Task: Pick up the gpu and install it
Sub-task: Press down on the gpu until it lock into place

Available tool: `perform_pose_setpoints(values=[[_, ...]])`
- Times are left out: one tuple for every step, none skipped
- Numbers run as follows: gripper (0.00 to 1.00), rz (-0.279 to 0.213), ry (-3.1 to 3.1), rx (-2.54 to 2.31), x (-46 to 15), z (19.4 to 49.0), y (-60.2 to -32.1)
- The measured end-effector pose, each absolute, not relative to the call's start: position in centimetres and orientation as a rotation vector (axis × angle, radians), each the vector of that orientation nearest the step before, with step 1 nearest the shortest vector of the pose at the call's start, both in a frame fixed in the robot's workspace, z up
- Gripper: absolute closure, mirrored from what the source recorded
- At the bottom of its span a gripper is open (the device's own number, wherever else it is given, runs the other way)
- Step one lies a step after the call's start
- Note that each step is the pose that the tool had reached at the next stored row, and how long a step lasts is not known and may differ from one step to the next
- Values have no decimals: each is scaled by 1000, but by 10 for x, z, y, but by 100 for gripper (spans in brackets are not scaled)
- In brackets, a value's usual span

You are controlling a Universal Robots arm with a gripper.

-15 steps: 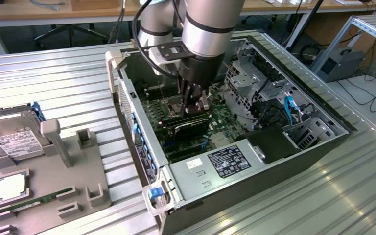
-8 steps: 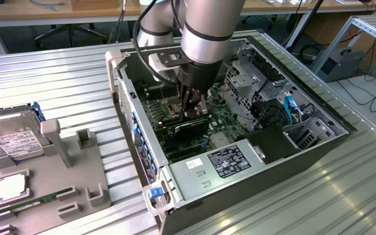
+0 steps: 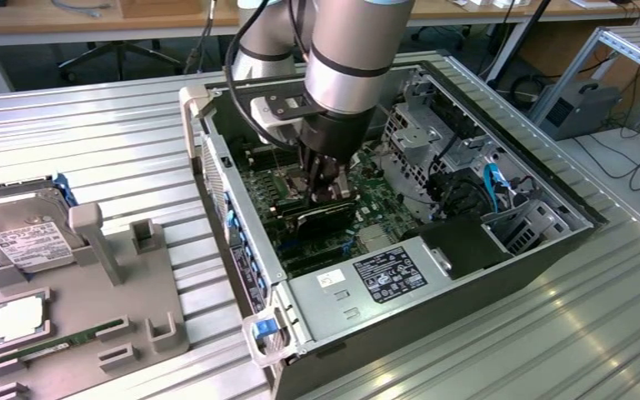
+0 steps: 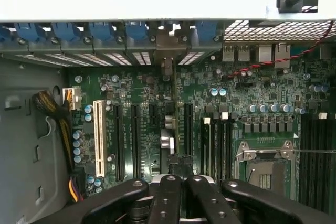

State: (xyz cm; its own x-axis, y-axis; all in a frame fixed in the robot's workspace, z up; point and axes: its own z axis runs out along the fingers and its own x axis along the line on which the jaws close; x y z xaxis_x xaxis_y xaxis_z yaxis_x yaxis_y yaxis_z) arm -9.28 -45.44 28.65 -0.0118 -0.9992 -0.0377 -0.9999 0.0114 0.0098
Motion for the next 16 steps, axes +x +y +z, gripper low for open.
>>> perform_pose_setpoints(values=[[89, 52, 2220, -2194, -93, 286, -454], [89, 52, 2220, -2194, -93, 286, -453], [89, 52, 2220, -2194, -93, 285, -453], [89, 52, 2220, -2195, -93, 284, -453], [89, 52, 2220, -2194, -93, 282, -453], [89, 52, 2220, -2194, -93, 280, -453], [89, 52, 2220, -2194, -93, 279, -453], [89, 52, 2220, -2195, -93, 279, -453], [89, 52, 2220, -2194, -93, 278, -453], [89, 52, 2220, -2194, -94, 277, -453], [89, 52, 2220, -2194, -94, 276, -453], [89, 52, 2220, -2194, -94, 275, -453], [89, 52, 2220, -2195, -94, 275, -453], [89, 52, 2220, -2195, -94, 275, -453], [89, 52, 2220, -2195, -94, 275, -453], [89, 52, 2220, -2195, -94, 275, -453]])
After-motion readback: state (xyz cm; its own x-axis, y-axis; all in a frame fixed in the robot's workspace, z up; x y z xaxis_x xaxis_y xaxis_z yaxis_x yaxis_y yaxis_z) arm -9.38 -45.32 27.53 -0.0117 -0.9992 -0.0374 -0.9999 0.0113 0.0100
